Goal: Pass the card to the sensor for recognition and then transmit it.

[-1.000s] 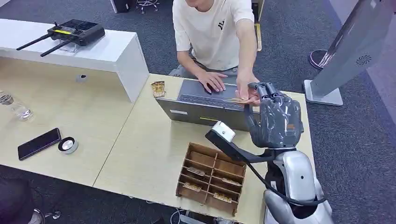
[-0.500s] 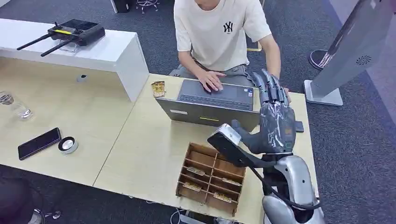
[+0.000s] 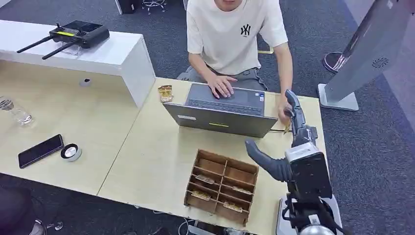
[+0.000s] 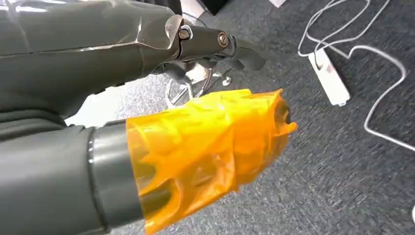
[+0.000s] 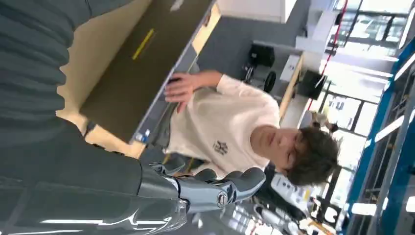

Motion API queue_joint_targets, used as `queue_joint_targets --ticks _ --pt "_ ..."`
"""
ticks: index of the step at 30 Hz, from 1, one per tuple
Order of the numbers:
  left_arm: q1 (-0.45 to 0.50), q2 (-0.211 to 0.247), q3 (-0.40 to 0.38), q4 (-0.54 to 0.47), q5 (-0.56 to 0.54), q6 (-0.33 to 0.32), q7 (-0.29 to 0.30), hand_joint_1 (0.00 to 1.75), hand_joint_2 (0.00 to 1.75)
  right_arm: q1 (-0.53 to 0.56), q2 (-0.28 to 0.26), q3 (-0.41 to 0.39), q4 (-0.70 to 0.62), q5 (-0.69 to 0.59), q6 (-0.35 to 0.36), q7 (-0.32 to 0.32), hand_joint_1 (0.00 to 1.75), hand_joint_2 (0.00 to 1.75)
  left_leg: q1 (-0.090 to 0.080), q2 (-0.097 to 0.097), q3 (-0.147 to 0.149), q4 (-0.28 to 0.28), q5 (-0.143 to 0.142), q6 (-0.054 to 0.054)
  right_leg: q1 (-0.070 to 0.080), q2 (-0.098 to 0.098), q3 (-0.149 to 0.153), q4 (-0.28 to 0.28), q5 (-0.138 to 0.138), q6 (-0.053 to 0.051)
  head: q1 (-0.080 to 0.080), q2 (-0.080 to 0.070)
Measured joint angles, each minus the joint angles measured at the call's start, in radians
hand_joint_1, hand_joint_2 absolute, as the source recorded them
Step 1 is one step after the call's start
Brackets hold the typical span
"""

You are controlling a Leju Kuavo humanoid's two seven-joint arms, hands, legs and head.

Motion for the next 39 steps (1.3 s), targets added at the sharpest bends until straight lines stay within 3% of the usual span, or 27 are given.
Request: queue_joint_targets --ticks 8,20,27,28,29,30,39 --pt "-0.013 -0.008 0.03 0.057 -0.001 0.009 -0.018 0.0 0.0 0.106 -0.062 0.0 -0.075 -0.065 0.012 -0.059 0.0 1.75 0.0 0.0 -0.001 0.0 0.0 0.0 0.0 0.0 0.0 0.0 0.0 0.0 0.0 0.0" --pt "-0.012 -0.034 0.096 0.073 -0.031 0.007 -0.04 0.0 0.0 0.243 -0.141 0.0 -0.154 0.07 -0.006 -0.105 0.0 1.75 0.0 -0.001 -0.001 0.0 0.0 0.0 0.0 -0.001 0.0 0.0 0.0 0.0 0.0 0.0" --pt "-0.012 -0.05 0.132 0.076 -0.056 0.003 -0.055 0.0 0.0 0.292 -0.187 0.01 -0.192 0.218 -0.022 -0.123 0.0 1.75 0.0 0.0 -0.001 0.0 0.0 0.0 0.0 -0.001 0.0 0.0 0.0 0.0 0.0 0.0" --pt "-0.012 -0.051 0.138 0.076 -0.061 0.001 -0.058 0.0 0.0 0.296 -0.192 0.015 -0.193 0.239 -0.022 -0.123 0.42 1.75 0.0 0.0 -0.001 0.0 0.0 0.0 0.0 0.0 0.0 0.0 0.0 0.0 0.0 0.0" --pt "-0.012 -0.055 0.145 0.076 -0.066 -0.001 -0.063 0.0 0.0 0.299 -0.198 0.022 -0.193 0.255 -0.022 -0.123 1.47 1.75 0.0 0.0 -0.001 0.0 0.0 0.0 0.0 0.0 0.0 0.0 0.0 0.0 0.0 0.0" --pt "-0.012 -0.056 0.15 0.076 -0.073 -0.003 -0.065 0.0 0.0 0.302 -0.203 0.03 -0.193 0.264 -0.022 -0.122 1.71 1.75 0.0 0.0 -0.001 0.0 0.0 0.0 0.0 0.0 0.0 0.0 0.0 0.0 0.0 0.0" --pt "-0.015 -0.07 0.185 0.076 -0.111 -0.012 -0.086 0.0 0.0 0.299 -0.233 0.111 -0.165 0.43 -0.021 -0.116 1.75 1.75 0.0 0.0 -0.001 0.0 0.0 0.0 0.0 -0.001 0.0 0.0 0.0 0.0 0.0 0.0"
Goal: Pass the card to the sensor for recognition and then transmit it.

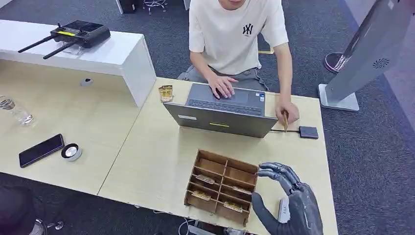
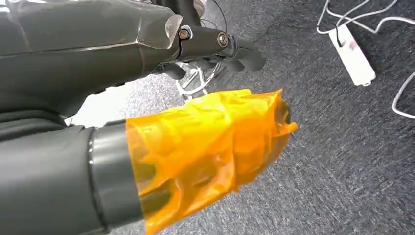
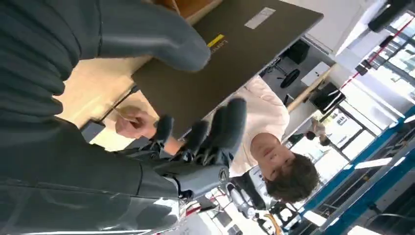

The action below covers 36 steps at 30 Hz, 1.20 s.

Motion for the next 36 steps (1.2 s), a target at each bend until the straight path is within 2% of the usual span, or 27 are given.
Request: queue_joint_targets --ticks 5,6,7,8,9,14,18,23,26,29,30,32,36 --pt "-0.006 -0.005 0.012 0.0 -0.007 -0.003 0.0 0.0 0.0 -0.012 -0.004 0.039 0.037 0.076 0.001 0.008 1.75 1.75 0.0 0.0 0.0 0.0 0.0 0.0 0.0 0.0 0.0 0.0 0.0 0.0 0.0 0.0" --pt "-0.009 -0.005 0.013 0.0 -0.01 -0.003 0.0 0.0 0.0 -0.017 -0.004 0.049 0.051 0.093 0.002 0.009 1.4 1.75 0.0 0.0 0.0 0.0 0.0 0.0 0.0 0.0 0.0 0.0 0.0 0.0 0.0 0.0" --pt "-0.011 -0.005 0.014 0.0 -0.01 -0.003 0.0 0.0 0.0 -0.02 -0.004 0.054 0.057 0.101 0.003 0.01 1.31 1.75 0.0 0.0 0.0 0.0 0.0 0.0 0.0 0.0 0.0 0.0 0.0 0.0 0.0 0.0" --pt "-0.011 -0.005 0.014 0.0 -0.013 -0.003 0.0 0.0 0.0 -0.023 -0.004 0.061 0.066 0.116 0.006 0.013 0.8 1.75 0.0 0.0 0.0 0.0 0.0 0.0 0.0 0.0 0.0 0.0 0.0 0.0 0.0 0.0" --pt "-0.011 -0.005 0.015 0.0 -0.013 -0.003 0.0 0.0 0.0 -0.027 -0.004 0.067 0.073 0.129 0.008 0.018 0.45 1.75 0.0 0.0 0.0 0.0 0.0 0.0 0.0 0.0 0.0 0.0 0.0 0.0 0.0 0.0" --pt "-0.015 -0.005 0.017 0.0 -0.016 -0.003 0.0 0.0 0.0 -0.042 -0.003 0.087 0.106 0.192 0.028 0.052 0.42 1.75 0.0 0.0 0.0 0.0 0.0 0.0 0.0 0.0 0.0 0.0 0.0 0.0 0.0 0.0" --pt "-0.017 -0.005 0.017 0.0 -0.016 -0.003 0.001 0.0 0.0 -0.054 -0.003 0.097 0.128 0.248 0.029 0.072 0.79 1.75 0.0 0.0 0.0 0.0 0.0 0.0 0.0 0.0 0.0 0.0 0.0 0.0 0.0 0.0" --pt "-0.019 -0.005 0.018 0.002 -0.016 -0.003 0.003 0.0 0.0 -0.063 -0.002 0.1 0.148 0.284 0.026 0.089 0.89 1.75 0.0 0.0 0.0 0.0 0.0 0.0 0.0 0.0 0.0 0.0 0.0 0.0 0.0 0.0" --pt "-0.019 -0.005 0.019 0.002 -0.015 -0.003 0.003 0.0 0.0 -0.067 -0.002 0.106 0.158 0.302 0.023 0.099 1.15 1.75 0.0 0.0 0.0 0.0 0.0 0.0 0.0 0.0 0.0 0.0 0.0 0.0 0.0 0.0" --pt "-0.019 -0.005 0.021 0.002 -0.013 -0.002 0.004 0.0 0.0 -0.068 -0.002 0.108 0.167 0.327 0.023 0.106 1.2 1.75 0.0 0.0 0.0 0.0 0.0 0.0 0.0 0.0 0.0 0.0 0.0 0.0 0.0 0.0" --pt "-0.02 -0.005 0.021 0.002 -0.013 -0.002 0.004 0.0 0.0 -0.069 -0.002 0.109 0.17 0.337 0.023 0.11 1.36 1.75 0.0 0.0 0.0 0.0 0.0 0.0 0.0 0.0 0.0 0.0 0.0 0.0 0.0 0.0" --pt "-0.02 -0.005 0.023 0.002 -0.013 -0.001 0.005 0.0 0.0 -0.069 -0.002 0.113 0.176 0.344 0.023 0.114 1.33 1.75 0.0 0.0 0.0 0.0 0.0 0.0 0.0 0.0 0.0 0.0 0.0 0.0 0.0 0.0" --pt "-0.02 -0.005 0.026 0.002 -0.01 0.0 0.012 0.0 0.0 -0.079 -0.002 0.115 0.187 0.376 0.024 0.124 1.05 1.75 0.0 0.0 0.0 0.0 0.0 0.0 0.0 0.0 0.0 0.0 0.0 0.0 0.0 0.0"
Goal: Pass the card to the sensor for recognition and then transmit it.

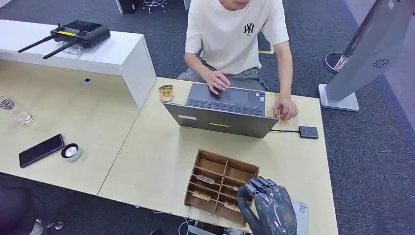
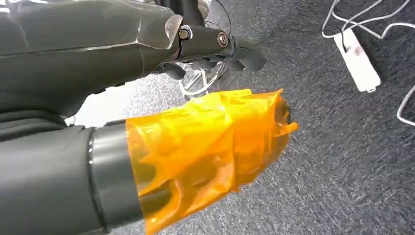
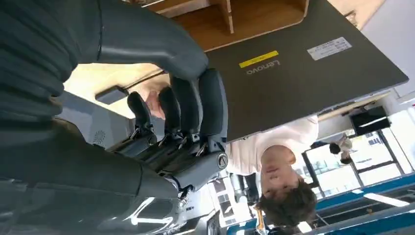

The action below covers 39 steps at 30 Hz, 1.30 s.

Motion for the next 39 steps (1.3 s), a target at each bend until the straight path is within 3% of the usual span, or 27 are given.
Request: queue_joint_targets --ticks 1,2,8,11,23,25,27,29,31,39 --pt "0.0 0.0 0.0 0.0 0.0 0.0 0.0 0.0 0.0 -0.005 0.0 0.002 0.003 0.009 0.001 0.003 0.77 1.75 0.0 0.0 0.0 0.0 0.0 0.0 0.0 0.0 0.0 0.0 0.0 0.0 0.0 0.0" --pt "-0.001 0.0 0.0 0.0 0.002 0.0 0.002 0.0 0.0 -0.01 0.001 0.004 0.008 0.02 0.002 0.01 0.68 1.75 0.0 0.0 0.0 0.0 0.0 0.0 0.0 0.0 0.0 0.0 0.0 0.0 0.0 0.0" --pt "-0.001 0.0 0.0 0.0 0.016 0.001 0.009 0.0 0.0 -0.027 0.002 0.015 0.033 0.059 0.016 0.032 0.8 1.75 0.0 0.0 0.0 0.0 0.0 0.0 0.0 0.0 0.0 0.0 0.0 0.0 0.0 0.0" --pt "-0.001 0.0 0.0 0.0 0.022 0.002 0.009 0.0 0.0 -0.03 0.002 0.018 0.045 0.068 0.019 0.041 0.99 1.75 0.0 0.0 0.0 0.0 0.0 0.0 0.0 0.0 0.0 0.0 0.0 0.0 0.0 0.0" --pt "-0.001 0.001 -0.002 0.0 0.04 0.003 0.024 0.0 0.0 -0.048 0.002 0.026 0.092 0.106 0.048 0.081 1.03 1.75 0.0 0.0 0.0 0.0 0.0 0.0 0.0 0.0 0.0 0.0 0.0 0.0 0.0 0.0" --pt "-0.001 0.002 -0.005 0.0 0.047 0.003 0.029 0.0 0.0 -0.052 0.003 0.026 0.1 0.114 0.051 0.085 1.15 1.75 0.0 0.0 0.0 0.0 0.0 0.0 0.0 0.0 0.0 0.0 0.0 0.0 0.0 0.0" --pt "0.002 0.003 -0.014 0.0 0.047 -0.008 0.041 0.0 0.0 -0.055 0.003 0.026 0.108 0.118 0.053 0.091 1.15 1.75 0.0 0.0 0.0 0.0 0.0 0.0 0.0 0.0 0.0 0.0 0.0 0.0 0.0 0.0" --pt "0.034 0.003 -0.028 -0.046 0.045 -0.081 0.077 0.0 0.0 -0.057 0.003 0.026 0.114 0.126 0.053 0.093 1.12 1.75 0.0 0.001 0.0 0.0 0.0 0.0 0.0 0.001 0.0 0.0 0.0 0.0 0.0 0.0" --pt "0.073 0.003 -0.047 -0.109 0.049 -0.124 0.095 0.0 0.0 -0.057 0.005 0.026 0.117 0.127 0.054 0.101 0.93 1.75 0.0 0.001 0.0 0.0 0.0 0.0 0.0 0.002 -0.001 0.0 0.0 0.0 0.0 0.0" --pt "0.12 0.011 -0.079 -0.207 0.066 -0.152 0.114 0.0 0.0 -0.061 0.008 0.026 0.124 0.13 0.063 0.104 0.8 1.75 0.0 0.0 -0.001 0.0 0.0 0.0 0.0 0.0 -0.001 0.0 0.0 0.0 0.0 0.0"
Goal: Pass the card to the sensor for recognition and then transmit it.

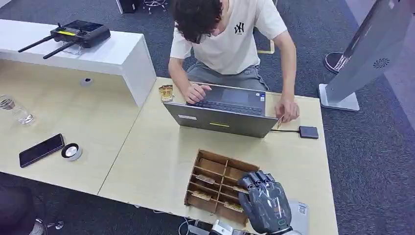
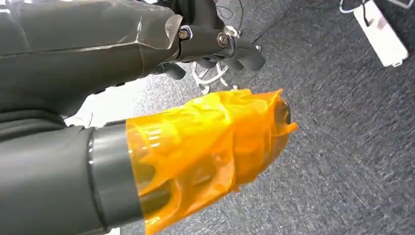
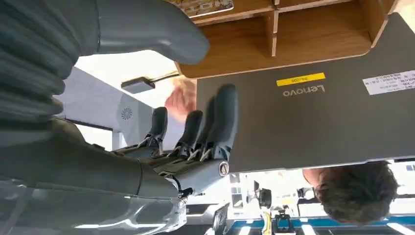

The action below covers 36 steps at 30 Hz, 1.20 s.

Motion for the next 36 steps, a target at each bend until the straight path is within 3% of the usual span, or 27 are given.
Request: queue_joint_targets --ticks 7,14,24,36 --pt "0.007 0.004 -0.016 -0.016 0.012 0.006 0.003 0.0 0.0 -0.001 0.0 0.0 0.007 0.0 0.003 0.0 0.77 1.75 0.0 0.0 0.0 0.0 0.0 0.0 0.0 0.0 0.0 0.0 0.0 0.0 0.0 0.0" --pt "0.009 0.015 -0.036 -0.02 0.038 0.016 0.02 0.0 0.0 -0.003 0.002 0.0 0.015 -0.006 0.007 0.0 0.89 1.75 0.0 0.0 0.0 0.0 0.0 0.0 0.0 0.0 0.0 0.0 0.0 0.0 0.0 0.0" --pt "0.009 0.026 -0.06 -0.02 0.06 0.023 0.035 0.0 0.0 -0.012 0.011 0.001 0.037 -0.013 0.023 0.007 0.82 1.75 0.0 0.0 0.0 0.0 0.0 0.0 0.0 0.0 0.0 0.0 0.0 0.0 0.0 0.0" --pt "0.009 0.046 -0.095 -0.02 0.104 0.037 0.059 0.0 0.0 -0.019 0.017 0.006 0.069 -0.022 0.03 0.019 0.87 1.75 0.0 0.0 0.0 0.0 0.0 0.0 0.0 0.0 0.0 0.0 0.0 0.0 0.0 0.0"
